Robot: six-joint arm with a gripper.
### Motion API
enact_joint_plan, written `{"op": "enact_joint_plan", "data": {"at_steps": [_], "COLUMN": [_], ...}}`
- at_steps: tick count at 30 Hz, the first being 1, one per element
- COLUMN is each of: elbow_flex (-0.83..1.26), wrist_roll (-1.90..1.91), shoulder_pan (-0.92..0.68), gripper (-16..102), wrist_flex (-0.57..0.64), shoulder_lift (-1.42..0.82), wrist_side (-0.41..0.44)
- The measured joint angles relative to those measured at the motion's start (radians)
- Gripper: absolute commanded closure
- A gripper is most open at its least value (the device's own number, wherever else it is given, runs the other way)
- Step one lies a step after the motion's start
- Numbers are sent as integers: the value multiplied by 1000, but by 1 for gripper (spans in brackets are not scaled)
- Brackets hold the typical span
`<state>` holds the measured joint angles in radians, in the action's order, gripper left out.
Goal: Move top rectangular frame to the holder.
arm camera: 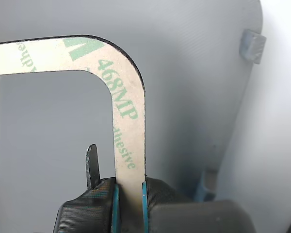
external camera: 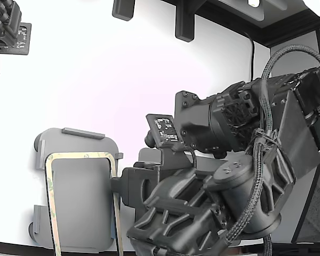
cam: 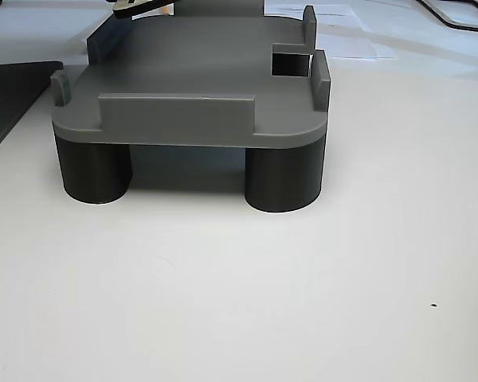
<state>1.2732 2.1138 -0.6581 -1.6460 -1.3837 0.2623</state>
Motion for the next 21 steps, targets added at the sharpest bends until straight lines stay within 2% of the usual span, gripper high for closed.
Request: {"op": "enact_joint_plan", "data": {"at_steps": [21], "elbow_flex": [23], "wrist_roll": [43], "shoulder_pan": [86], "gripper": [98], "wrist_flex": [0], "shoulder_lift": [38], "wrist_side": [-55]}}
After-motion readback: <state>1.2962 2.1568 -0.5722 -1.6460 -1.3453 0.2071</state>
